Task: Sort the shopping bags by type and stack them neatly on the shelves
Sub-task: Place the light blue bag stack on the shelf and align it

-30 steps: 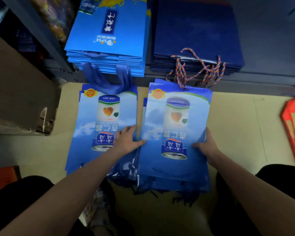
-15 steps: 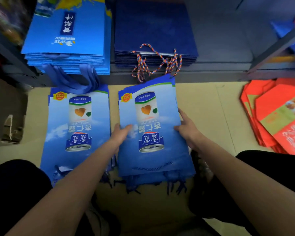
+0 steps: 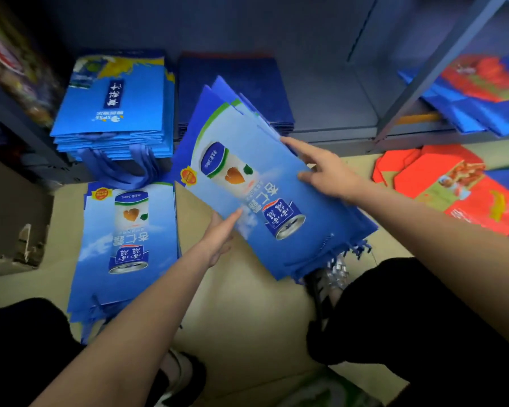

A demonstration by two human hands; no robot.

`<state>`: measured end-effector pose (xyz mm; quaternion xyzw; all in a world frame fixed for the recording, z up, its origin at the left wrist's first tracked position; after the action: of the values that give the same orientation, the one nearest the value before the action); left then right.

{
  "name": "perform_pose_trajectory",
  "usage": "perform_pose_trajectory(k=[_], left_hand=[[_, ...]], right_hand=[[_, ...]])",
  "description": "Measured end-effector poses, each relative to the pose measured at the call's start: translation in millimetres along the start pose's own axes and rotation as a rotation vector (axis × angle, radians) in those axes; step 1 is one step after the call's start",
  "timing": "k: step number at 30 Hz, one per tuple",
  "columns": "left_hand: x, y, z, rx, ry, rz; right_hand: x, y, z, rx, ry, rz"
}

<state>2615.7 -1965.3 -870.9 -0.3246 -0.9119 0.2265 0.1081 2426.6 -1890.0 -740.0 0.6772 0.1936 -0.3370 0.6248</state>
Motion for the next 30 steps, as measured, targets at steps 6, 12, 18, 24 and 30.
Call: perform_pose_trajectory(k=[6,12,18,24,30], left_hand=[[62.6,-82.8,-9.2,0.238,0.144,-0.035],[125.4,-175.8,22.8,0.342,0.119,0.011],[169.1,-250.1,73.7,0.432,0.04,0.098],[197.7,-291.6,125.3,0.516,-0.174,0.518],[214.6,-258.1,126.6,0.502,-0.243,1.323]], right_hand=[[-115.7,-29.4,9.2,0.051,-0.233,0.32],[-184.1,-112.4,42.8,0.278,-0.424,0.265],[-212.7,-209.1,104.3,0.458,-0.404,-0.192],[-218.5,-257.5,149.2,0.435,-0.193,-0.412],[-178.4,-272.7,132.0,0.266,0.082,-0.342]])
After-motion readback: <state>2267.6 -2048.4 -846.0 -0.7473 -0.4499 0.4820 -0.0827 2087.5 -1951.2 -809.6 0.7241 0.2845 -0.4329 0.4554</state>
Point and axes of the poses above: each hand's wrist, its own z-axis towards the middle knuckle, its own x-axis out of the palm, y = z × x, the point moved 2 cm from there along z, towards the middle knuckle, and after that the axes turned 15 degrees about -x, right-handed, at the moved point
